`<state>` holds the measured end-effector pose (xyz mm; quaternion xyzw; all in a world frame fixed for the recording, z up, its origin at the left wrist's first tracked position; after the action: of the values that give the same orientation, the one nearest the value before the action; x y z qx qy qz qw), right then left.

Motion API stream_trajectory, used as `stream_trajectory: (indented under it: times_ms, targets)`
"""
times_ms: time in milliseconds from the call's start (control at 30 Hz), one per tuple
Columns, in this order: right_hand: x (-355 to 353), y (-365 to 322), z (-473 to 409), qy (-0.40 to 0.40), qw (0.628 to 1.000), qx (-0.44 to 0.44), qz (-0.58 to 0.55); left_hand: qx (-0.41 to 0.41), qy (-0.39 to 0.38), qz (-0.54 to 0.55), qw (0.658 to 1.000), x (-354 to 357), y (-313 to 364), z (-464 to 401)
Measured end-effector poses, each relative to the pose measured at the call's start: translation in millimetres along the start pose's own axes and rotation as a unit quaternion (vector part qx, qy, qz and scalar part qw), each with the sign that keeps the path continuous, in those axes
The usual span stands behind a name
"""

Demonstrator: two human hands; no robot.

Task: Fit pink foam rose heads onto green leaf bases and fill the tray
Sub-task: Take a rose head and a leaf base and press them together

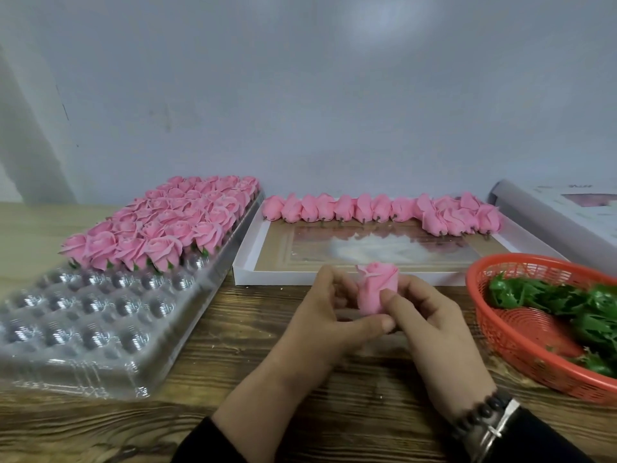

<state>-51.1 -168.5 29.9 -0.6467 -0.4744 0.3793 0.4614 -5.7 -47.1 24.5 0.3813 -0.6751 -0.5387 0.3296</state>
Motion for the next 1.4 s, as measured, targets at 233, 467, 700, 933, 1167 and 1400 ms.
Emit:
stream_trajectory:
  times_ms: [233,467,700,933,1167,1400]
  targets:
    - [11.8,-0.2,3.9,-0.114,0.993,0.023,-0.036,-0.064,-0.098,0.152,0.981,13.7,0.4,2.8]
    - [18.0,9.6,1.9,-0.144,0.982,0.08,-0.089,-0.104,-0.035,0.208,0.972,8.4,2.7,1.9]
    - [25.7,5.0,5.3,-0.068,0.996,0.041,-0.029,-0.106,0.091,0.329,0.934,6.6,3.4,-3.8]
    - [27.5,3.2,3.1,-0.035,0.999,0.022,0.006,-0.128,0.062,0.328,0.934,10.9,1.1,-4.0]
    - [28.2,4.9,6.1,-0.09,0.991,0.071,-0.066,-0.131,0.054,0.325,0.935,7.7,3.9,-3.8]
    - [26.4,8.4,2.9,-0.113,0.98,0.107,-0.121,-0.155,0.021,0.296,0.942,8.5,3.8,-2.9]
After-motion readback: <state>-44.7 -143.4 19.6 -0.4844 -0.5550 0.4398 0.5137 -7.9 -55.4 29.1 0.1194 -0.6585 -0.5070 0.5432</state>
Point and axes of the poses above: each hand's wrist, its own z-axis away from the middle knuckle, its own x-axis out of the palm, y = z × x, the point moved 3 cm from there along -z, towards the middle knuckle, and after that the axes turned 6 degrees about z, right-handed, at the moved point
